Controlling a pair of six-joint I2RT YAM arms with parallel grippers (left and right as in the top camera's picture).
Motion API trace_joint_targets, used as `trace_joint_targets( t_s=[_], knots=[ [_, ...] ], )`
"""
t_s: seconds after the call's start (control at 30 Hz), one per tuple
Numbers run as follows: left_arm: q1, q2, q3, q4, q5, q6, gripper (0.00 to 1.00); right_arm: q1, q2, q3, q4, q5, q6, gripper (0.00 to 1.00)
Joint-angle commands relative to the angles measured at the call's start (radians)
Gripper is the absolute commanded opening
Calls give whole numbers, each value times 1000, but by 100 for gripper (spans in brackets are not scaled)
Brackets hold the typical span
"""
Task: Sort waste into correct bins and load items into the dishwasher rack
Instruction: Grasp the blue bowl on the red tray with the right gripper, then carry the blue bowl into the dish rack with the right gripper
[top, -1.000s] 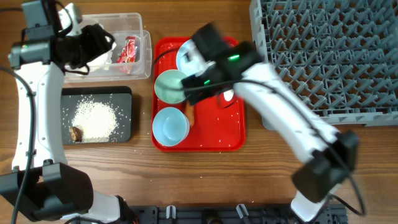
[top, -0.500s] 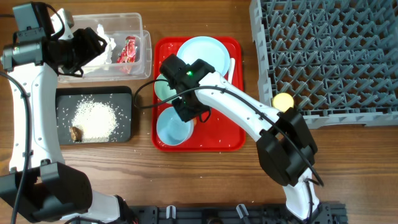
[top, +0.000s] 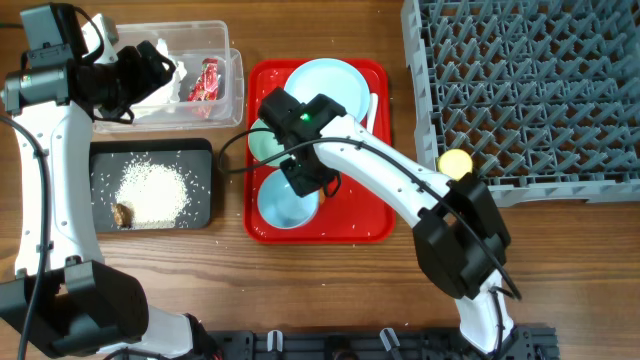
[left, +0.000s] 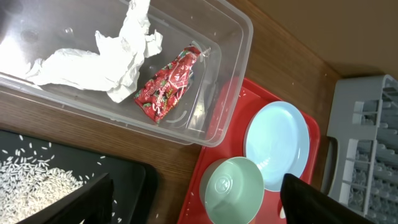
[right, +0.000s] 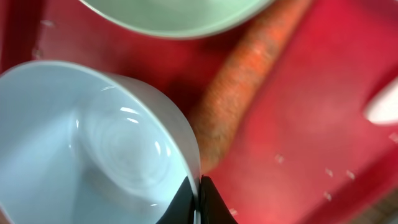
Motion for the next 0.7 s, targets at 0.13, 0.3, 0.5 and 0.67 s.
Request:
trace_joint_targets(
  t_s=[0.13,0.3,0.5,0.67],
  knots=[
    [2,0,5,-1,-5,-2,100,-149,-291,95,-27,397,2,4],
    [2,0,5,-1,-5,-2,100,-296,-370,95,62,770,-3,4],
    [2,0,5,-1,-5,-2,100,-456,-316,91,314,945,-185,4],
    [2,0,5,-1,-5,-2,100,-541,-228,91,557,952,-381,4]
  ],
)
